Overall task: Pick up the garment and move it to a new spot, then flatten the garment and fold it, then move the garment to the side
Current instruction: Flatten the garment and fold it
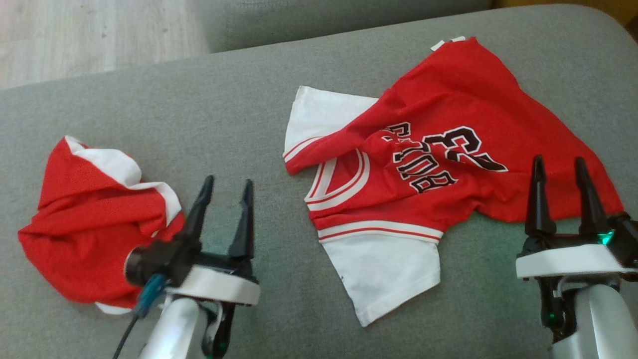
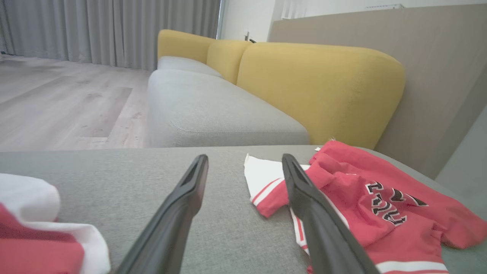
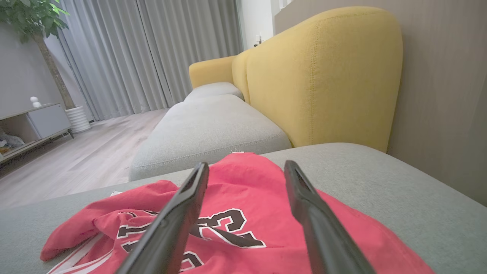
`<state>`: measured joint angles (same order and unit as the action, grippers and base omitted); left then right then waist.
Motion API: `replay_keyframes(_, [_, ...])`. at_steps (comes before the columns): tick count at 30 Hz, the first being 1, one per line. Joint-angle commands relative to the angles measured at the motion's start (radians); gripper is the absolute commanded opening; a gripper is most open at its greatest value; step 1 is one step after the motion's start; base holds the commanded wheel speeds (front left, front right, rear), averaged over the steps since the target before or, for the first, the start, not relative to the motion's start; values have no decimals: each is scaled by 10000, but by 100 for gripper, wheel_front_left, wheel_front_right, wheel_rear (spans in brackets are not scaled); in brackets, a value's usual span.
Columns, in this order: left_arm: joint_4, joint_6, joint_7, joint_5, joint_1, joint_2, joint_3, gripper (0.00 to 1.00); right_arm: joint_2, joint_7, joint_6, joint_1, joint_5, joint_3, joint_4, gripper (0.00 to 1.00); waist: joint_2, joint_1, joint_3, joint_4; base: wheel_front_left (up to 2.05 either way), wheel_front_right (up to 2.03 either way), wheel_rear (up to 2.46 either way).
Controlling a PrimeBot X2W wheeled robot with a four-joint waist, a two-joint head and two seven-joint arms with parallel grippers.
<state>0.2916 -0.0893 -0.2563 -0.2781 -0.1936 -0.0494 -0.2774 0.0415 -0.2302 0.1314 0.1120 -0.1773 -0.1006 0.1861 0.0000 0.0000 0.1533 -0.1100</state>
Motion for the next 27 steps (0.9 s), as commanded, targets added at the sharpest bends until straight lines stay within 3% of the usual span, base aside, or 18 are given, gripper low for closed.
replay_keyframes(1, [-204, -50, 56, 95, -599, -45, 111, 100, 87, -141, -7, 307, -34, 274, -346, 100, 0, 0, 65, -51, 0, 0, 0])
replay_keyframes(14, [1629, -345, 2369, -410, -1518, -16, -2015, 100, 87, -285, -7, 632, -63, 329, -53, 100, 0, 0, 507, -653, 0, 0, 0])
replay_keyframes(27, [2556, 127, 2263, -1074, -2041, -10, -2256, 100, 87, -313, -7, 757, -75, 511, -106, 100, 0, 0, 774, -1238, 0, 0, 0])
